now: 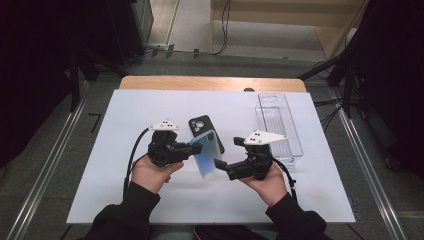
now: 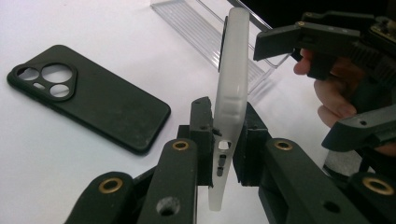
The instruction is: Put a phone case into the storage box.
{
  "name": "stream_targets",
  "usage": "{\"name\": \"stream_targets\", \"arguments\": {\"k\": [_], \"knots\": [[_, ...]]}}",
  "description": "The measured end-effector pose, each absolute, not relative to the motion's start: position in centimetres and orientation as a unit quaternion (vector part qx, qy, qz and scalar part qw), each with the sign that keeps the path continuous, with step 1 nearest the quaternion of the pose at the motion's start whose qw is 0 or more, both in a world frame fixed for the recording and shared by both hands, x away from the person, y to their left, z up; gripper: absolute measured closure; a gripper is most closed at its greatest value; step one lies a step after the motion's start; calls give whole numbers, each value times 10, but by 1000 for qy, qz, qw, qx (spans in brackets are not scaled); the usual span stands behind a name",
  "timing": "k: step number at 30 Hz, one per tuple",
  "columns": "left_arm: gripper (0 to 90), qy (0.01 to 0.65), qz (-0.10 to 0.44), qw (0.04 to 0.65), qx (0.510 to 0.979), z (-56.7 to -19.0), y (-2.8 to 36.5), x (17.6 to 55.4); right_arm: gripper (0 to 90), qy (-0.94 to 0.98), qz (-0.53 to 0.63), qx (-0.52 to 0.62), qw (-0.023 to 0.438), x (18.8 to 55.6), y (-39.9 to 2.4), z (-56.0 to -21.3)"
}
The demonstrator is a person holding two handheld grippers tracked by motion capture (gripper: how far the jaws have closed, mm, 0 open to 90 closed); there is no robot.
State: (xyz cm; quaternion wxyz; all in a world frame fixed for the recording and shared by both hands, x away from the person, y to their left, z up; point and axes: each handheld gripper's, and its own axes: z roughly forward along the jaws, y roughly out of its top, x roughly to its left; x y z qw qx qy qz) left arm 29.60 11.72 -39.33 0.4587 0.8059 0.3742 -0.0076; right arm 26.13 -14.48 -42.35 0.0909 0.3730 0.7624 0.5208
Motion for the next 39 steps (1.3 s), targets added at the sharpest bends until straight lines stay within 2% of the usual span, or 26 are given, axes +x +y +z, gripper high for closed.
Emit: {"name": "stream_targets", "arguments": {"k": [12, 29, 30, 31, 32, 33, 39], "knots": [[809, 396, -4, 446, 802, -396, 108, 291, 0, 763, 487, 407, 120, 252, -121, -437], [808, 388, -18, 443, 808, -399, 86, 277, 0, 768, 462, 422, 139, 251, -107, -445], [808, 387, -17, 446, 807, -400, 85, 276, 23, 769, 458, 424, 138, 251, -106, -446], [807, 387, -18, 447, 806, -400, 84, 275, 108, 770, 458, 422, 138, 251, -106, -446], [797, 387, -18, 447, 806, -400, 84, 275, 108, 770, 458, 422, 138, 251, -106, -446], [796, 386, -19, 448, 806, -400, 84, 275, 146, 772, 464, 413, 138, 250, -107, -447], [768, 384, -17, 456, 803, -398, 87, 276, 151, 774, 463, 414, 124, 251, -107, -446]]}}
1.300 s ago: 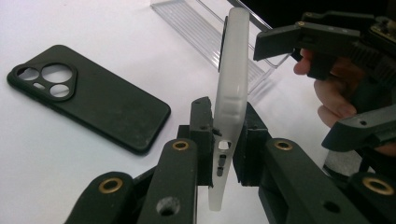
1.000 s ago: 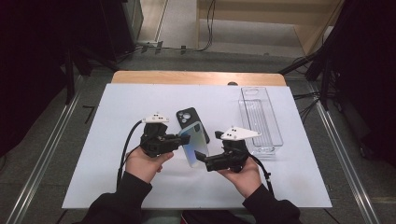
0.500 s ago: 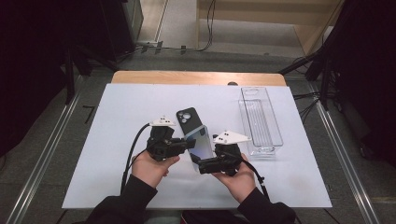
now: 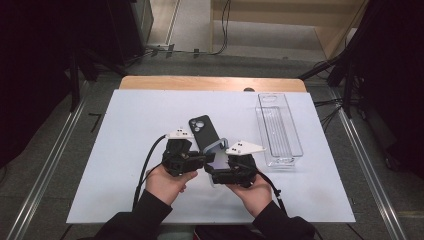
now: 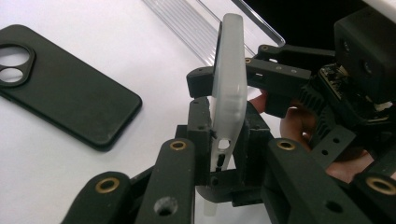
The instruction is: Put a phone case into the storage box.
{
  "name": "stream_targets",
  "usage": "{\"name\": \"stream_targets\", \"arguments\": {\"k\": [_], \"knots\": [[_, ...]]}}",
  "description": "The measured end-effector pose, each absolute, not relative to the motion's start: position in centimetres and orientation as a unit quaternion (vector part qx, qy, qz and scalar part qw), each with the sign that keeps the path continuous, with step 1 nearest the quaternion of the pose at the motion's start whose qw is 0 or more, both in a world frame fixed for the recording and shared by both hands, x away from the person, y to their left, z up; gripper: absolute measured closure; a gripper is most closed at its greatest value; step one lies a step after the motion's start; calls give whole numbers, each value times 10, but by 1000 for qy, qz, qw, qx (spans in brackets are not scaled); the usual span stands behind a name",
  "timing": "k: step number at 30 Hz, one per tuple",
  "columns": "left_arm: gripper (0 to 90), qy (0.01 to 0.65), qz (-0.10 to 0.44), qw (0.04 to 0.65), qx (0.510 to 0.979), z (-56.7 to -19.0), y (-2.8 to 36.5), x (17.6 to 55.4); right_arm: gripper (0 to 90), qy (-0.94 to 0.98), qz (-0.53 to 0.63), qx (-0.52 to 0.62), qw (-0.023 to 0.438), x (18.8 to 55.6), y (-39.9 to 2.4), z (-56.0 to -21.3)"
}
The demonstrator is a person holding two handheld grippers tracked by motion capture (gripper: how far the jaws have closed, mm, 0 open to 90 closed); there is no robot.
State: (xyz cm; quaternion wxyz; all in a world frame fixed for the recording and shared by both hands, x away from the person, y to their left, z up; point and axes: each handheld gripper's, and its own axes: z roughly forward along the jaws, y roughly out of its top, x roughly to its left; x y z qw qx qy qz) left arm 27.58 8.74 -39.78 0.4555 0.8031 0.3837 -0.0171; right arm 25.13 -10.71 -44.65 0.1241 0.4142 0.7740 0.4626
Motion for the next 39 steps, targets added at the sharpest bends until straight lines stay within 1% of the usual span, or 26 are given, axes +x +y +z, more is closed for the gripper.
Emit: {"name": "stream_targets", "arguments": {"k": [1, 3, 4, 7, 9, 11, 13, 16, 18, 20, 23, 26, 28, 30, 32, 34, 39], "knots": [[692, 384, -18, 461, 800, -396, 90, 276, 152, 776, 461, 413, 123, 252, -108, -446], [685, 384, -15, 465, 798, -394, 92, 277, 151, 776, 461, 413, 121, 253, -109, -446], [639, 385, -14, 467, 796, -393, 93, 277, 152, 776, 462, 414, 119, 253, -109, -446], [541, 380, -16, 477, 792, -390, 98, 277, 152, 778, 459, 412, 120, 256, -113, -446], [474, 374, -20, 480, 793, -390, 102, 279, 151, 777, 460, 414, 114, 258, -116, -447], [424, 362, -18, 483, 797, -391, 106, 281, 152, 778, 459, 415, 106, 260, -118, -448], [386, 350, -28, 481, 803, -392, 109, 282, 151, 780, 460, 411, 105, 262, -121, -448], [385, 327, -40, 483, 811, -394, 112, 283, 151, 783, 461, 405, 103, 264, -123, -447], [364, 310, -35, 478, 821, -394, 113, 283, 152, 788, 463, 394, 94, 266, -126, -447], [364, 290, -39, 477, 829, -394, 115, 282, 151, 793, 464, 386, 86, 267, -128, -447], [334, 272, -50, 476, 835, -396, 116, 282, 151, 798, 468, 373, 77, 270, -131, -444], [334, 261, -56, 476, 838, -400, 118, 282, 151, 802, 474, 357, 69, 271, -135, -441], [334, 251, -57, 465, 847, -404, 119, 282, 151, 807, 478, 341, 59, 271, -138, -437], [335, 243, -63, 463, 850, -409, 121, 282, 151, 810, 480, 333, 62, 271, -141, -435], [335, 241, -62, 463, 850, -411, 121, 282, 151, 810, 481, 331, 62, 271, -142, -433], [335, 222, -39, 461, 858, -417, 123, 279, 151, 810, 482, 329, 57, 272, -146, -431], [334, 211, -25, 457, 864, -427, 127, 276, 151, 811, 485, 323, 52, 274, -150, -428]]}}
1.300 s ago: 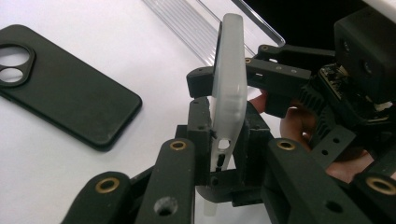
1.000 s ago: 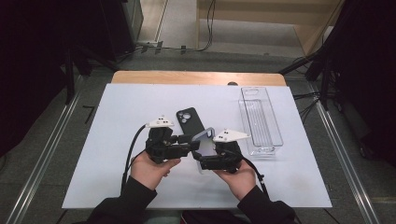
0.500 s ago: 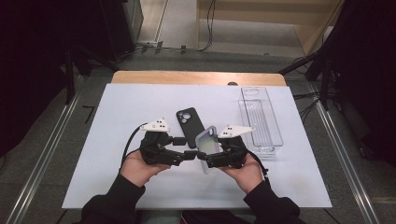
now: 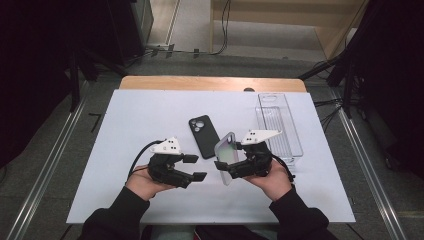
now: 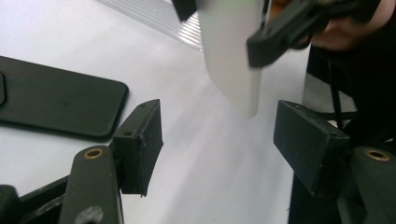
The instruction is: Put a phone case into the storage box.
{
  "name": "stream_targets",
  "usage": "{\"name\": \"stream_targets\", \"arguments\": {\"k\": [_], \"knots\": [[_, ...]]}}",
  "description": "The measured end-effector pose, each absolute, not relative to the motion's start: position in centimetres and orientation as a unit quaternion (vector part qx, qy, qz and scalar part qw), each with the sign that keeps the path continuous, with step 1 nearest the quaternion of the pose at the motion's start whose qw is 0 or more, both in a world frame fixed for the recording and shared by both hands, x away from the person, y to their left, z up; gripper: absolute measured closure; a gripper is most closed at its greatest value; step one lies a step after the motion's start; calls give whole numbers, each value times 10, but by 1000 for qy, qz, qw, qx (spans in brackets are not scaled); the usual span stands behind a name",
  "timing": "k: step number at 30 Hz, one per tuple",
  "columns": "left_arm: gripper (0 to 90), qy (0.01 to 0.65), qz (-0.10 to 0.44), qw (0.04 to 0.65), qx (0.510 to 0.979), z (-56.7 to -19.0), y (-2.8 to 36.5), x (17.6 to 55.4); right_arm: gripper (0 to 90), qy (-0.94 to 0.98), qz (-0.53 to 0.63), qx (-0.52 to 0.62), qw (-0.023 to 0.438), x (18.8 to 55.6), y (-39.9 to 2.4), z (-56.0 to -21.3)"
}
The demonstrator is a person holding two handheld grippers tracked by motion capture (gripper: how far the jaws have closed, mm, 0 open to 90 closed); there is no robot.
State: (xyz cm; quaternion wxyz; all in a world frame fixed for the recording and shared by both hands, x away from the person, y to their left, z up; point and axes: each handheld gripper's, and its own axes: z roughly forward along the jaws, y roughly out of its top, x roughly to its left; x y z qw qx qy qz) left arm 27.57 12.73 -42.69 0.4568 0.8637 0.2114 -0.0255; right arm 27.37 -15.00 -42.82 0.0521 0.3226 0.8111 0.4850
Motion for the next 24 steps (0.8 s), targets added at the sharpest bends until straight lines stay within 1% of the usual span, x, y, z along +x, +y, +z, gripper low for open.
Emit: {"name": "stream_targets", "arguments": {"k": [3, 5, 11, 18, 24], "knots": [[332, 213, -19, 442, 871, -432, 130, 275, 151, 813, 482, 321, 53, 274, -153, -426], [296, 216, -19, 435, 874, -436, 132, 273, 151, 813, 483, 321, 49, 275, -156, -424], [296, 231, -19, 429, 873, -444, 146, 272, 151, 808, 490, 324, 38, 276, -166, -419], [296, 243, -6, 422, 873, -450, 163, 269, 151, 808, 488, 328, 39, 278, -169, -417], [296, 276, 8, 413, 868, -451, 175, 266, 151, 800, 489, 345, 35, 280, -174, -415]]}}
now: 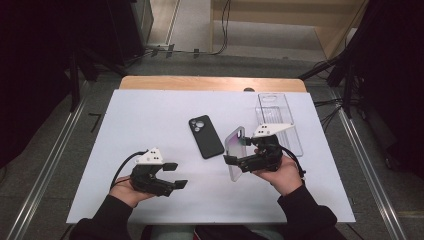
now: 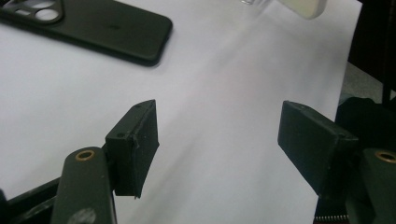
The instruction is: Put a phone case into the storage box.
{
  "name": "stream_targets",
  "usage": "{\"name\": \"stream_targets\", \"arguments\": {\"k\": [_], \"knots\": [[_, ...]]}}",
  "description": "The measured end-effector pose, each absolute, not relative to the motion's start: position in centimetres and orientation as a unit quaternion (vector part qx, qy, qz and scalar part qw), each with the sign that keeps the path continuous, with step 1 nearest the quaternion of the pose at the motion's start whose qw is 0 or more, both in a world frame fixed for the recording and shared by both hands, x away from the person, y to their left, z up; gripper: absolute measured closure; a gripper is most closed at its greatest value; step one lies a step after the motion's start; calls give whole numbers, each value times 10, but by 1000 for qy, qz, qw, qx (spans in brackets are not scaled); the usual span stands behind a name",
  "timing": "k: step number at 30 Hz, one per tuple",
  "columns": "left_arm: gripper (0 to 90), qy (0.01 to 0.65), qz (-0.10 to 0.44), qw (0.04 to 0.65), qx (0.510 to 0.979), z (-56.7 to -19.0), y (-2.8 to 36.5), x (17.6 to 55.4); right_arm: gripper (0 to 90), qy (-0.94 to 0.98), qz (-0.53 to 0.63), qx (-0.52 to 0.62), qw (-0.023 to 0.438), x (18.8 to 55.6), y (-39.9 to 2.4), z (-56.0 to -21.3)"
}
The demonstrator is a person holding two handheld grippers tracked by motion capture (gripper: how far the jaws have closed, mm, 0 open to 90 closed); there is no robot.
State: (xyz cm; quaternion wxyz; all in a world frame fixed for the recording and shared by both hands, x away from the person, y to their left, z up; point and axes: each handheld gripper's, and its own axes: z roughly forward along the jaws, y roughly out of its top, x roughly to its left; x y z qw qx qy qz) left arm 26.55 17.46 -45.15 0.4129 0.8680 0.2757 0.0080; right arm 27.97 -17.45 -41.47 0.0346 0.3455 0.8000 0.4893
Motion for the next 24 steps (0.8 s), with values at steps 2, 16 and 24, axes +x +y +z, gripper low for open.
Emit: {"name": "stream_targets", "arguments": {"k": [2, 16, 24], "knots": [[296, 291, 15, 408, 865, -453, 179, 265, 151, 796, 491, 352, 37, 280, -177, -413], [296, 338, 35, 417, 843, -452, 192, 261, 151, 751, 491, 429, 101, 278, -192, -394], [296, 352, 35, 422, 835, -452, 197, 257, 151, 723, 491, 464, 143, 285, -211, -387]]}}
